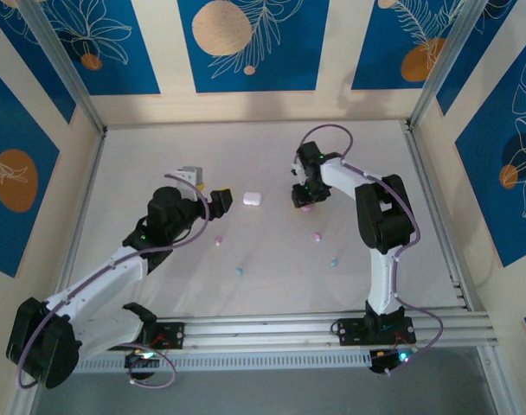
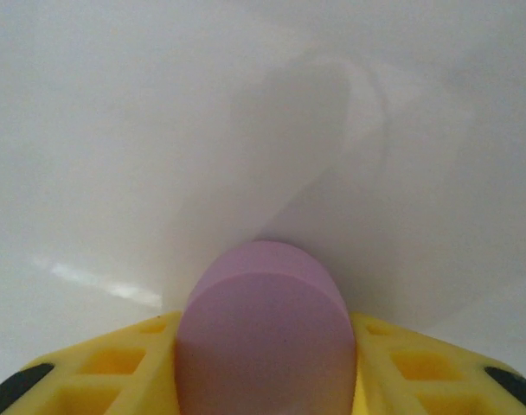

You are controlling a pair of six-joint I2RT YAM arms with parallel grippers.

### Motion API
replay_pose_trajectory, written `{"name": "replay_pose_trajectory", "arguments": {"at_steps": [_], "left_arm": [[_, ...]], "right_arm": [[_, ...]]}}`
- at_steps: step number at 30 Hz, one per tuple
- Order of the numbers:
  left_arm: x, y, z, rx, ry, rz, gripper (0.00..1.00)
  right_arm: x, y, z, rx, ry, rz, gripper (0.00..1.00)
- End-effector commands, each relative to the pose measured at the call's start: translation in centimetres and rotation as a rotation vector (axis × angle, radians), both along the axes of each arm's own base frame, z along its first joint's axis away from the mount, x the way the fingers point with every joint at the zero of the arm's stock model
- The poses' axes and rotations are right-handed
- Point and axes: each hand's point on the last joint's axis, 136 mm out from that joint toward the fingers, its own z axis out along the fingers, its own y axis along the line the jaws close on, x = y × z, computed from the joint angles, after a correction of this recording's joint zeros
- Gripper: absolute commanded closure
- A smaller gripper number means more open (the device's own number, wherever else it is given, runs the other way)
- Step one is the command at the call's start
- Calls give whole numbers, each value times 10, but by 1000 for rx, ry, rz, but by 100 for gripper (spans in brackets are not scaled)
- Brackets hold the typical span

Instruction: Insert the wireless bluetooth earbuds into the charging case

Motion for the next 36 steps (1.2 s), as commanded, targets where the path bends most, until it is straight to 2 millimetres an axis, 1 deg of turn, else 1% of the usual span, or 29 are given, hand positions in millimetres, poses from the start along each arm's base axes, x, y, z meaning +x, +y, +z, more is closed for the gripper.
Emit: {"name": "replay_pose_trajectory", "arguments": {"at_steps": [1,2,5,12,15,17,19,21,24,26,28,30,32,36], "left_arm": [[-6,11,-2,18,10,23,10],[-8,14,-2,27,9,28,8],[-12,19,1,41,-9,39,0],[-12,33,1,49,11,99,0],[-11,38,0,14,34,126,0],[-11,38,-1,-28,53,126,0],[-10,36,-1,-71,68,107,0],[-9,30,0,-96,81,73,0],[-10,14,6,-135,100,-9,7],[-10,-2,13,-189,113,-87,13],[-10,-16,21,-233,126,-155,18],[-11,-30,29,-271,139,-222,23],[-12,-45,38,-304,146,-287,26],[-21,-67,55,-311,131,-381,26]], "right_arm": [[-30,20,-15,7,68,76,55],[-35,24,-18,-3,71,92,54],[-41,31,-22,-14,66,114,51],[-44,35,-19,-14,60,130,48],[-42,36,-15,-6,40,137,55],[-42,40,-7,16,17,144,57],[-41,49,10,75,-38,163,60],[-44,62,35,152,-109,211,61],[-55,85,79,293,-268,322,61],[-65,96,116,388,-397,402,62],[-79,105,146,474,-510,490,63],[-94,111,170,532,-616,577,63],[-109,114,189,571,-709,659,63],[-122,115,207,574,-819,732,64]]}}
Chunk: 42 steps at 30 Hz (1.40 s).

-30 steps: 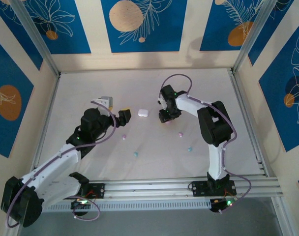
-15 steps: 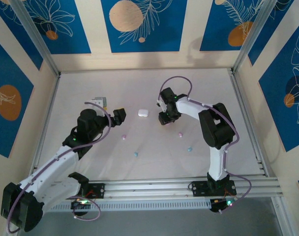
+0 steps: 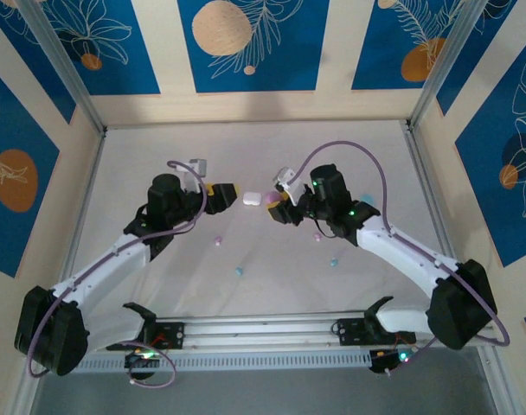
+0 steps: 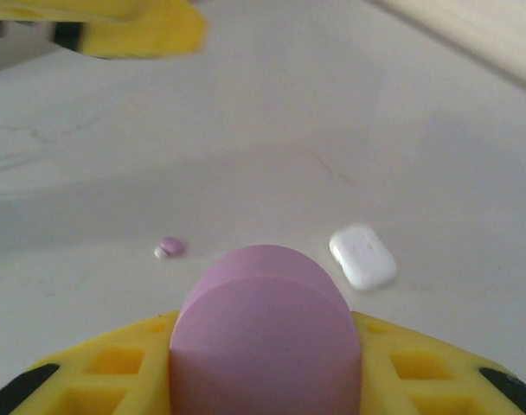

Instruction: Insert the wireless bluetooth earbuds into the charging case

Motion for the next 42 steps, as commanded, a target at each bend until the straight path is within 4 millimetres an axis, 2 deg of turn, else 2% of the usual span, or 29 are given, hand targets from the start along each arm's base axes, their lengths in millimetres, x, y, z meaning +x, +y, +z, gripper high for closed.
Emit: {"name": "replay_pose_trajectory", "arguments": {"at_steps": [1,7,12,24,30,33,36,39,42], "left_arm": [[-15,-28,44,-86,-80,-143,26],[-25,-52,40,-67,-59,-227,27],[-27,-63,33,-26,-45,-242,31],[-35,-80,18,12,2,-310,36],[-36,-94,14,10,28,-349,47],[-35,-96,14,13,31,-347,63],[-30,-90,16,16,20,-296,79],[-27,-82,24,-30,4,-235,84],[-29,-80,36,-123,9,-216,86]], "right_arm": [[-11,12,18,36,-150,106,64],[-21,19,32,62,-241,140,64],[-20,21,37,67,-261,133,64],[-12,23,32,60,-241,100,63],[-10,26,32,61,-251,100,63],[-7,25,32,55,-253,89,61],[-3,21,30,40,-269,57,56],[2,12,30,64,-303,12,50],[-2,2,35,149,-343,24,43]]}}
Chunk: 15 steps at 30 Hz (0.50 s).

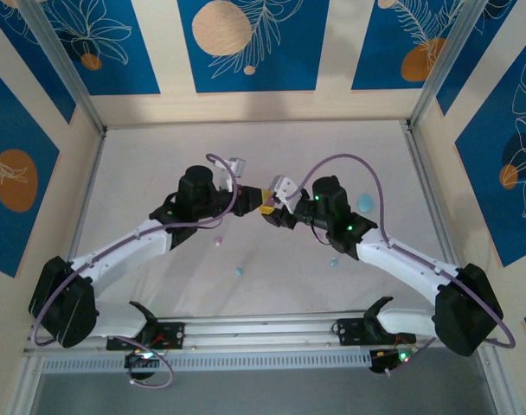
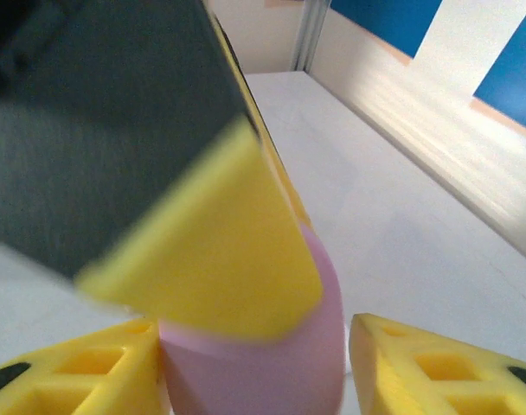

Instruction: Insert the wireless bluetooth earbuds into the charging case

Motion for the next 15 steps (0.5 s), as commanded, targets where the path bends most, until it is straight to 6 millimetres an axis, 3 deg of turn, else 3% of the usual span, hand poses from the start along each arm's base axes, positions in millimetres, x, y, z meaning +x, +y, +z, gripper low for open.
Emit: {"name": "replay_pose_trajectory", "arguments": {"at_steps": [1,5,15], "left_arm": [[-2,2,32,-138,-25,29,87],[-7,-3,39,-236,30,3,87],[-10,-4,38,-309,101,-8,88]], "right_arm": [[-2,-11,19,110,-93,23,41],[2,-20,13,121,-87,37,39],[-5,-21,41,192,-184,90,39]]}}
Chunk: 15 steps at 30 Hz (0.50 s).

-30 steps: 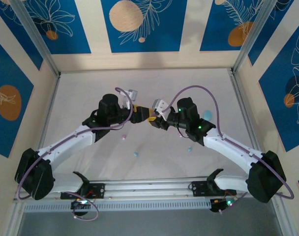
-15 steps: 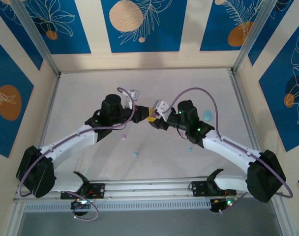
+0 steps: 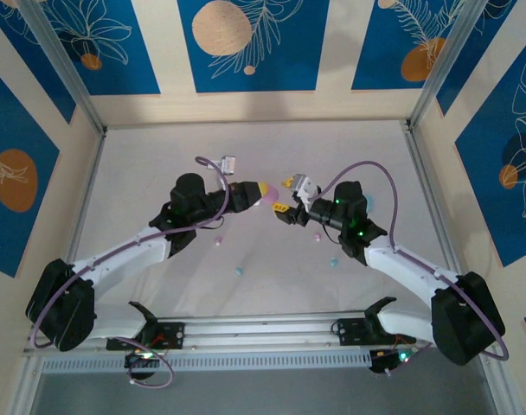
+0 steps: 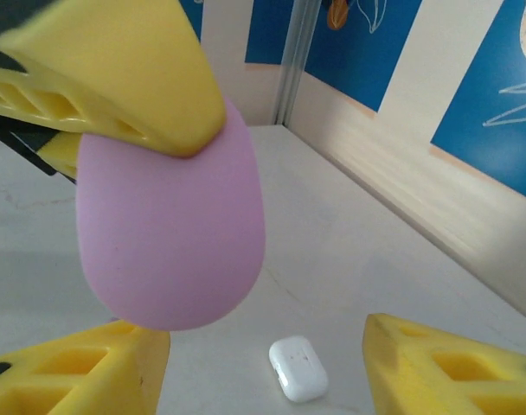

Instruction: Insert the wireless bluetooth earbuds into the charging case

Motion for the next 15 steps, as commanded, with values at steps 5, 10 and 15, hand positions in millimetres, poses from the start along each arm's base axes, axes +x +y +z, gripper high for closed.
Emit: {"name": "replay_pose_trajectory", "arguments": {"at_steps": [5,10,15], "left_arm": [[-8,-3,14,-41,-6,-38,88],[-7,-3,12,-32,-3,-35,88],[-8,-4,14,-35,-8,-40,88]], "right_arm": [[-11,7,31,56,-98,78,39],[-20,12,40,72,-112,131,39],[-15,11,43,76,-109,105,43]]}}
